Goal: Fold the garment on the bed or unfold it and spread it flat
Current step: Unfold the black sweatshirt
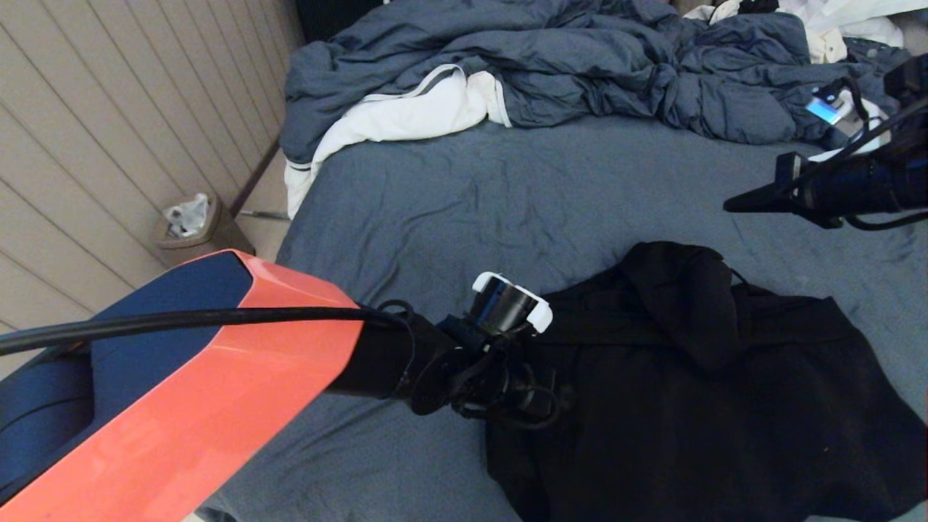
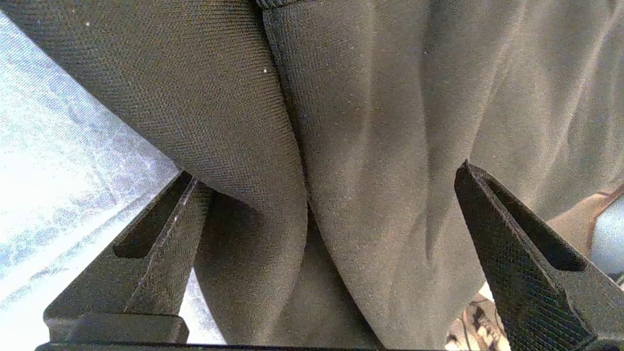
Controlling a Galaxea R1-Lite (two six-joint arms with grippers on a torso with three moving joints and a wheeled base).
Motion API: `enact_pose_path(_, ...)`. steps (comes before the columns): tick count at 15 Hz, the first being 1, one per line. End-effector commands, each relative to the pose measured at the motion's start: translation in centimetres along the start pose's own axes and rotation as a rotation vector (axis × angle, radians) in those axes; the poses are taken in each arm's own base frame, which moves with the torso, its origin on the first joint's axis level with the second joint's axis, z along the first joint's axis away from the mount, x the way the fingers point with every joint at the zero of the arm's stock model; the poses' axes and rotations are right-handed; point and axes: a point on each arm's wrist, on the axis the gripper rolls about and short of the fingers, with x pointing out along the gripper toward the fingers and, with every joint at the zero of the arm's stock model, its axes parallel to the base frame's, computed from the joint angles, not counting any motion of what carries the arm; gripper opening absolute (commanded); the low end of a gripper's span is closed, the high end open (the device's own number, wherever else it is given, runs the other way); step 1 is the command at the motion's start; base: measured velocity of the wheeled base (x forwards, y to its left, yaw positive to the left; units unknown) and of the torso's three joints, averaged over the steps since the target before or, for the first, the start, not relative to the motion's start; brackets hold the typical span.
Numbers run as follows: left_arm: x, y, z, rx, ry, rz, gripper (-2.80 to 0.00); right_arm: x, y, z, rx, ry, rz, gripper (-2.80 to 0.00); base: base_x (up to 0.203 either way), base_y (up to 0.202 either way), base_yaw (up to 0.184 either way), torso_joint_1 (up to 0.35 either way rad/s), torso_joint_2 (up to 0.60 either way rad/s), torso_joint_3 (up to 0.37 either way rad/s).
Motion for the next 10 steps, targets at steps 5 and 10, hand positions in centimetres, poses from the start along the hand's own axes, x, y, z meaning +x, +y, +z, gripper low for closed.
enact_pose_path(5,0.19,0.03,-0.02,-0.004,-0.002,0.004,-2.8,-0.01,-0.04,-0.01,0.004,0.002,0.002,-2.8,0.0,0.0,0.0,0.0,0.0,0.0)
enact_pose_path(10,-0.31,0.68,0.45,-0.019,-0.014,0.017,-2.8,-0.08,-0.05,0.06,0.003,-0.001,0.002,-2.8,0.0,0.0,0.0,0.0,0.0,0.0)
